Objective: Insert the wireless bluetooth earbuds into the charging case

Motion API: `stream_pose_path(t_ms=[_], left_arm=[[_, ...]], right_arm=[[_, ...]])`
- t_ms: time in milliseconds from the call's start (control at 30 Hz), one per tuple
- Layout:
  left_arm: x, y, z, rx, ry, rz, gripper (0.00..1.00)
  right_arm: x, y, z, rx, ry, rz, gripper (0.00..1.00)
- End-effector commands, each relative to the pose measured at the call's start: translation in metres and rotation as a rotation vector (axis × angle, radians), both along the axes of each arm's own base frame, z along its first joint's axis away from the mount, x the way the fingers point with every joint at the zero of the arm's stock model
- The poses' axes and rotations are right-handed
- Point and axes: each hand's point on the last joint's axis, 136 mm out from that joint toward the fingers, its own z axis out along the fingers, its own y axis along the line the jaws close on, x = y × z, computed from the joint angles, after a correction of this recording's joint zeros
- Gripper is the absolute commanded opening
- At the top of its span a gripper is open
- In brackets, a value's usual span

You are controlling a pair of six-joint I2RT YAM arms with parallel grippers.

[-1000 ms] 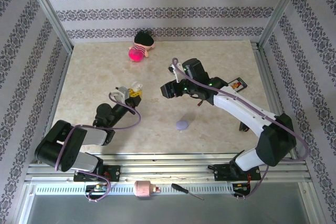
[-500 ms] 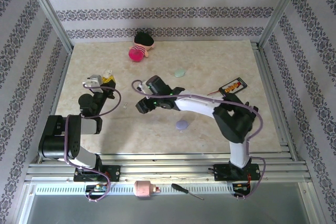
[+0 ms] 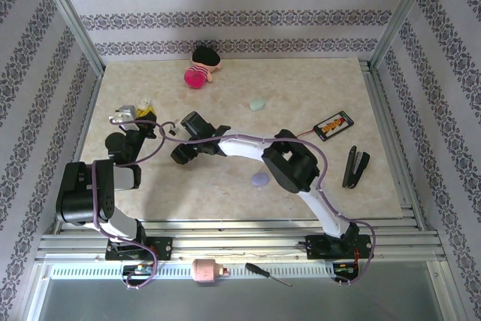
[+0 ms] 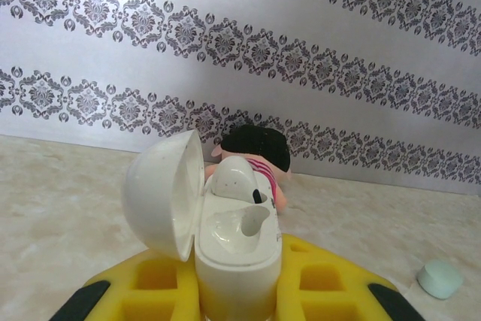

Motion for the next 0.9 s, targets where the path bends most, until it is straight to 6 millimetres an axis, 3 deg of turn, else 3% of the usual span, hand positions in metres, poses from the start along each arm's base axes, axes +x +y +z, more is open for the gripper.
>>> stream_pose_path(t_ms=[0,100,367,633,867], left_arm=[[0.001,0.001,0.022,0.006,-0.079,-0.025,0.09],[0.001,0.000,0.021,0.005,-0.076,-0.035,0.09],[0.000,-0.003,0.020,-0.004,-0.071,-0.051,0.09],[0.000,-0.005,0.022,-0.009,-0.073,-0.070,0.09],[0.000,-0.008,0.023,-0.015,-0.074,-0.087,0.09]], right_arm=[[-0.002,0.014,-0.002,-0.022,-0.034,0.029,0.67],[0.000,0.016,-0.012,-0.054,-0.044,0.026,0.66],[0.009,0.007,-0.026,-0.156,-0.082,-0.010,0.46],[0.010,-0.006,-0.014,-0.183,-0.106,-0.039,0.30],[0.008,-0.014,-0.004,-0.155,-0.082,-0.053,0.23]])
